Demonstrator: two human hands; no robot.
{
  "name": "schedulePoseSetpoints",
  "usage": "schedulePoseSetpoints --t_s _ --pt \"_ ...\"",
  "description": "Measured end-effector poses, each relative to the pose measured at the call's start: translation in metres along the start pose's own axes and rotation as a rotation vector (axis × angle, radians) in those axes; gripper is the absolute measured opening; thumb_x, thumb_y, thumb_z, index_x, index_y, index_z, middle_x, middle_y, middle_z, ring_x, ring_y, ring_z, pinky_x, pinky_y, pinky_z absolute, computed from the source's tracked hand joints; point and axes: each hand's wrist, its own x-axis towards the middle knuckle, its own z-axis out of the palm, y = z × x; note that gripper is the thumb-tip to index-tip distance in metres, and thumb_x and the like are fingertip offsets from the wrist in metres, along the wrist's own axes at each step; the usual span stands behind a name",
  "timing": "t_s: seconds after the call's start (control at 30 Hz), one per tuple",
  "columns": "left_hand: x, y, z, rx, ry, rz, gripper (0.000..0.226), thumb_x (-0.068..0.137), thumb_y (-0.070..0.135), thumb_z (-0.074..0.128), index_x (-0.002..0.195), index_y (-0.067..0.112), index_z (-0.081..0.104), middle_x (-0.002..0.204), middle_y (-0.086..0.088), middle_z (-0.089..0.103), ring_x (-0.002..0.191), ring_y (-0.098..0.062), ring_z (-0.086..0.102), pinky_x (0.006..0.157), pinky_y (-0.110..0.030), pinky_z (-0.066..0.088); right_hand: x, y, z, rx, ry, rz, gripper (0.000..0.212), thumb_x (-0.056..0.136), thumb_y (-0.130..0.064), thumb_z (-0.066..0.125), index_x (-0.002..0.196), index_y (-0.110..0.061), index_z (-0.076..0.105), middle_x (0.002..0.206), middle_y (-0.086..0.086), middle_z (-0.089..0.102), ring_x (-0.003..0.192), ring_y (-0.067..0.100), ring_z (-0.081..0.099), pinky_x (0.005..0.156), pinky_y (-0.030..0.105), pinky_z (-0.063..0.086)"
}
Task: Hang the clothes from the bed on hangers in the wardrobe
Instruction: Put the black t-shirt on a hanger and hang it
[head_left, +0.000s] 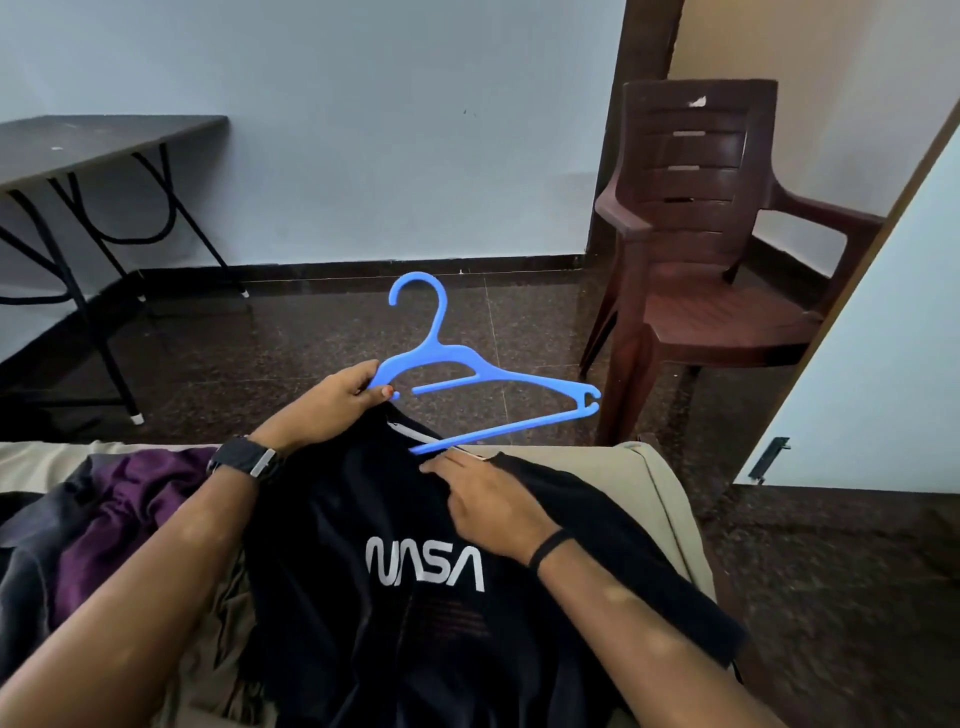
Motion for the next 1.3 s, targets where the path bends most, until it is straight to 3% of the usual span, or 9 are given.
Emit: schedulePoseSetpoints --t_s 0.1,0.2,0.3,0.43,0.57,0.67,0.83,1.07,1.3 --pt "-0.003 0.006 -0.001 0.050 0.002 0.014 0.011 0.098 0.019 0.052 0.105 0.028 0.056 0.089 0.011 0.062 0.081 -0.003 0.054 0.080 -0.027 0.042 -0.001 0.008 0.011 0.153 -0.198 0.260 0.053 0.090 -0.003 0.042 0.141 -0.014 0.040 0.139 0.010 0.049 0.125 0.026 0.048 0.106 0.036 0.039" --pt "-0.011 0.008 -0.004 0.094 -0.014 0.034 0.004 0.098 0.015 0.051 0.102 0.016 0.052 0.083 0.011 0.062 0.076 0.000 0.055 0.078 -0.025 0.042 -0.004 0.021 0.003 0.123 -0.185 0.430 0.016 0.090 -0.022 0.044 0.098 -0.017 0.057 0.102 0.008 0.061 0.089 0.024 0.059 0.088 0.044 0.053" --pt "-0.019 0.007 -0.011 0.126 -0.038 0.029 0.006 0.099 0.013 0.049 0.104 0.016 0.049 0.086 0.011 0.060 0.080 -0.006 0.055 0.078 -0.020 0.042 -0.013 0.039 -0.019 0.067 -0.206 0.595 0.030 0.085 -0.043 0.044 0.071 -0.019 0.055 0.082 0.004 0.060 0.076 0.025 0.065 0.063 0.039 0.060" --pt "-0.026 0.010 -0.012 0.184 -0.062 0.039 0.009 0.098 0.011 0.050 0.097 0.020 0.049 0.086 0.006 0.060 0.076 -0.001 0.054 0.074 -0.015 0.040 -0.025 0.062 -0.042 0.061 -0.039 0.705 0.042 0.094 -0.045 0.038 0.071 -0.017 0.059 0.083 0.005 0.064 0.088 0.031 0.064 0.072 0.040 0.055" --pt "-0.029 0.016 -0.008 0.284 -0.081 0.031 0.010 0.098 0.014 0.049 0.104 0.018 0.043 0.092 0.003 0.061 0.079 -0.007 0.055 0.073 -0.024 0.041 -0.028 0.070 -0.054 0.054 0.224 0.791 0.022 0.089 -0.028 0.056 0.078 -0.013 0.068 0.092 0.014 0.070 0.092 0.033 0.064 0.078 0.036 0.053" --pt "-0.033 0.021 -0.015 0.354 -0.104 -0.017 0.028 0.098 0.017 0.049 0.125 0.015 0.040 0.103 -0.002 0.057 0.084 -0.012 0.052 0.080 -0.029 0.038 -0.031 0.070 -0.063 0.168 0.325 0.824 0.022 0.079 -0.006 0.055 0.082 -0.010 0.077 0.083 0.013 0.073 0.085 0.033 0.068 0.082 0.037 0.055" --pt "-0.044 0.030 -0.024 0.405 -0.142 -0.061 0.051 0.099 0.019 0.049 0.145 0.008 0.030 0.117 -0.001 0.052 0.105 -0.018 0.050 0.091 -0.030 0.037 -0.032 0.075 -0.072 0.259 0.431 0.866 0.024 0.080 -0.003 0.058 0.091 -0.009 0.078 0.095 0.012 0.074 0.099 0.027 0.065 0.093 0.031 0.051" --pt "-0.058 0.045 -0.030 0.592 -0.199 -0.072 0.029 0.098 0.025 0.048 0.126 0.020 0.042 0.109 0.000 0.061 0.094 -0.018 0.059 0.087 -0.038 0.047 -0.030 0.071 -0.092 0.221 0.393 0.852 0.021 0.080 0.000 0.056 0.089 0.001 0.075 0.095 0.019 0.072 0.097 0.034 0.065 0.088 0.038 0.054" --pt "-0.053 0.072 -0.017 0.615 -0.106 -0.080 0.010 0.095 0.023 0.050 0.094 0.020 0.040 0.083 -0.002 0.054 0.077 -0.024 0.056 0.077 -0.041 0.049 -0.032 0.040 -0.104 -0.187 0.406 0.612 0.024 0.075 0.005 0.051 0.088 -0.002 0.070 0.089 0.018 0.068 0.088 0.038 0.062 0.075 0.041 0.053"
